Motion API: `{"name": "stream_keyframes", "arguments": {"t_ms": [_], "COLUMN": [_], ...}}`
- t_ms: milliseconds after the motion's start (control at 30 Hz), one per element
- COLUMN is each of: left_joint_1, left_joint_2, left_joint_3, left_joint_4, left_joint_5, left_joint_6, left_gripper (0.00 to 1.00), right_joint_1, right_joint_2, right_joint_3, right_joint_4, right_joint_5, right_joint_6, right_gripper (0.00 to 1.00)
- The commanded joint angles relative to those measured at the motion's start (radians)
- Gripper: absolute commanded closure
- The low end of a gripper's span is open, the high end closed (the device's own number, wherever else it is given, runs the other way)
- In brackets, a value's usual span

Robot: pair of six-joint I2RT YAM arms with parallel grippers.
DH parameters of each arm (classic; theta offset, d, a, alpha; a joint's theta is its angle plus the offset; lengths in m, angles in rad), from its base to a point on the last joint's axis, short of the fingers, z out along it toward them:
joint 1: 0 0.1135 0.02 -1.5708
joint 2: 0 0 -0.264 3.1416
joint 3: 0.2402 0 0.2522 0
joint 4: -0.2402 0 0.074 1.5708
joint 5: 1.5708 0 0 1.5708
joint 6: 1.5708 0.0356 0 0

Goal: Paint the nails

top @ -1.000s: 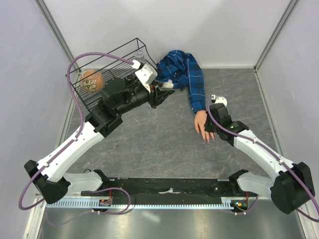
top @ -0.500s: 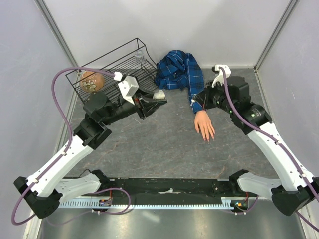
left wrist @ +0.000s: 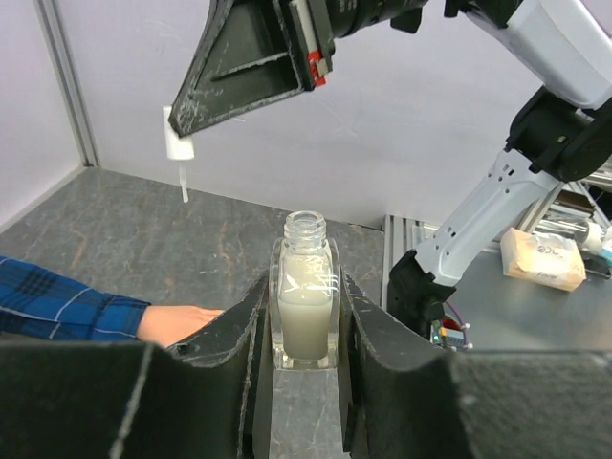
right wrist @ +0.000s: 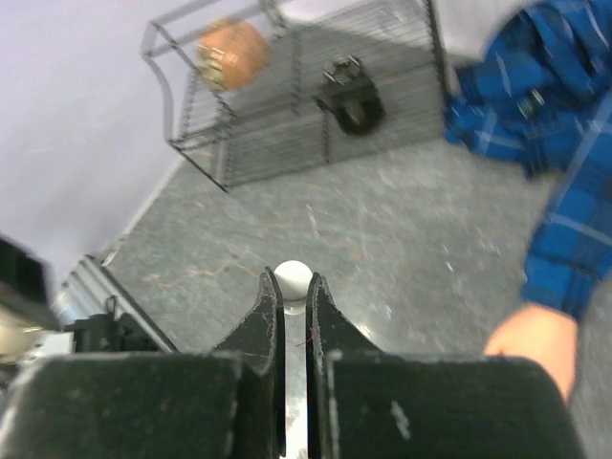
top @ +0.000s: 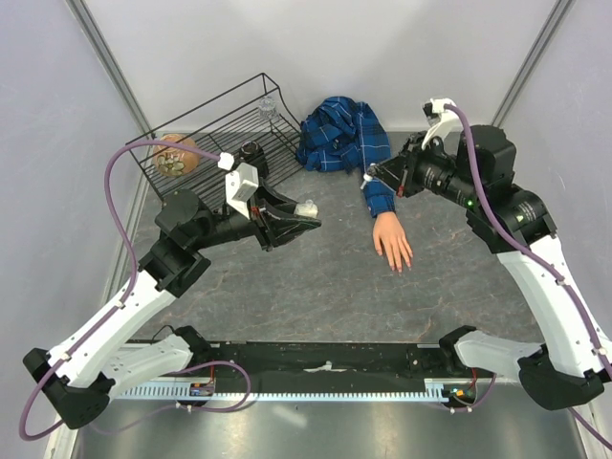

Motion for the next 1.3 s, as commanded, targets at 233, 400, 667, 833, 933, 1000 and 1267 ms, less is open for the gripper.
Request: {"name": "stream_keyframes", "arguments": {"t_ms": [233,400,667,833,933,1000,1267], "left_joint_1": [0.004,0.006,0.004,0.004,0.004,0.004,0.004], "left_joint_2": [-0.007,0.011,0.037,0.066,0.080,0.088,0.123], "left_joint_3": [0.037,0.035,0.037,0.054,0.063,0.069,0.093], "left_joint_4": [0.013,0.010,0.060,0.065,0.074,0.077,0.077], "left_joint_5": [0.062,0.089,0.180,0.217,0.224,0.223,0.211], "left_joint_6": [-0.088,-0.050,0.001,0.018,0.018,0.016,0.016], "left_gripper": [0.98,0.98,0.98,0.98,0.98,0.98,0.98], "right_joint_1": [-0.002,-0.002,-0.004,-0.002,-0.002,-0.002,0.015], "right_joint_2": [-0.142,-0.110,-0.041,0.001,0.007,0.019,0.024], "right_joint_3": [-0.378,-0.200,0.107,0.181,0.181,0.182,0.156], "right_joint_4": [-0.043,-0.013,0.073,0.125,0.149,0.163,0.201], "right_joint_5": [0.264,0.061,-0.266,-0.407,-0.430,-0.447,-0.490], "right_joint_6": [0.122,0.023,0.016,0.070,0.087,0.099,0.128], "right_gripper": [1.00,1.00,1.00,1.00,1.00,1.00,1.00]}}
